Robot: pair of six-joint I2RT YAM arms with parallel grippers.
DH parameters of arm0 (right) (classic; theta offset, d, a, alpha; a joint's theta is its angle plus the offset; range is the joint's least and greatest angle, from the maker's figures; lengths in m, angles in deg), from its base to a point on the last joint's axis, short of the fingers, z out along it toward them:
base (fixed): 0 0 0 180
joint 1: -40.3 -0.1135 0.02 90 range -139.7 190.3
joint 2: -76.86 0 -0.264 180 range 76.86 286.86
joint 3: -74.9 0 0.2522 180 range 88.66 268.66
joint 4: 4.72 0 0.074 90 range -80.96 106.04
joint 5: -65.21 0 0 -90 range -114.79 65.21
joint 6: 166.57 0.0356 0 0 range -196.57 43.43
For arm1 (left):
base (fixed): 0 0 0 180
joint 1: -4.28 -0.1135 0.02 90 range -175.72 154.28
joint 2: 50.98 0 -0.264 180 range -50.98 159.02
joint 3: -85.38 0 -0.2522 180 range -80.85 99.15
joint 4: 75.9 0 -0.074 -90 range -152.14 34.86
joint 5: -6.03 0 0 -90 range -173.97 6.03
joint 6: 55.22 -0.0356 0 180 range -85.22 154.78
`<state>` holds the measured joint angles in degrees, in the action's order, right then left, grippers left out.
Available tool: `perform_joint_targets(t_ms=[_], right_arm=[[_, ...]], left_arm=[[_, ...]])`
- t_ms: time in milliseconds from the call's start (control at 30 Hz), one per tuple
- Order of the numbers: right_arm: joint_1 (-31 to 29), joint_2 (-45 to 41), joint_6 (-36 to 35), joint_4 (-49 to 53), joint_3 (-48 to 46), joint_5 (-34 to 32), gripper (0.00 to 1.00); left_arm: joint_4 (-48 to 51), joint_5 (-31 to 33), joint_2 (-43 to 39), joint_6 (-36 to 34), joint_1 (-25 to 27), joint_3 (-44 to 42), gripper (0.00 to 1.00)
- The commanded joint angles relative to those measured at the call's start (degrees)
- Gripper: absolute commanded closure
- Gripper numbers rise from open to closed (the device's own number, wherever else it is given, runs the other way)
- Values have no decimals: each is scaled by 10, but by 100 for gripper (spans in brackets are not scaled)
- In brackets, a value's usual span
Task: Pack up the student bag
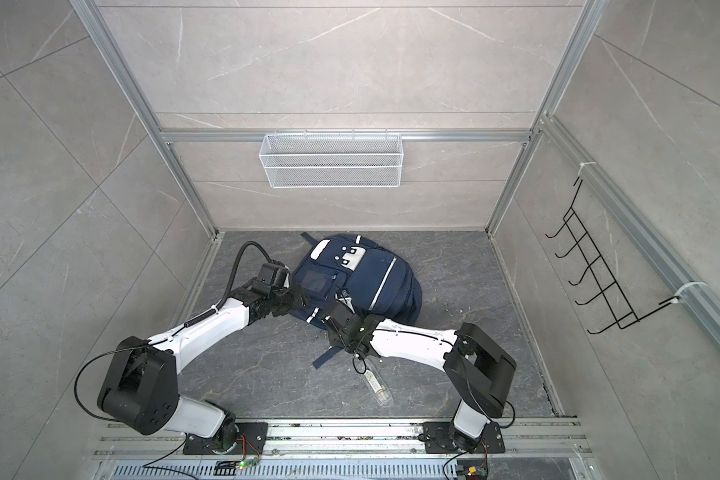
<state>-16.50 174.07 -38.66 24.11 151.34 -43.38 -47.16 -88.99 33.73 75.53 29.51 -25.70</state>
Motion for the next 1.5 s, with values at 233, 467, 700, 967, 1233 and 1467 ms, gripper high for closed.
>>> perform_joint_targets(t_ms=[233,467,700,967,1233,1467], right_arm=[[-17,72,33,2,75,-51,53],[-18,97,40,23,104,-51,57],[-18,106,53,25,98,-61,60],[-17,112,66,17,87,-74,62],[-5,116,74,38,93,-89,61],[4,122,74,30,95,-77,61]], left_arm=[[-126,-103,49,52,-30,-14,53],[-129,-123,47,72,-35,-31,53],[-129,-128,0,80,-34,-70,53],[-121,-121,6,65,-34,-61,53],[-124,-120,45,63,-34,-28,53],[-149,-124,75,77,-35,-29,55]])
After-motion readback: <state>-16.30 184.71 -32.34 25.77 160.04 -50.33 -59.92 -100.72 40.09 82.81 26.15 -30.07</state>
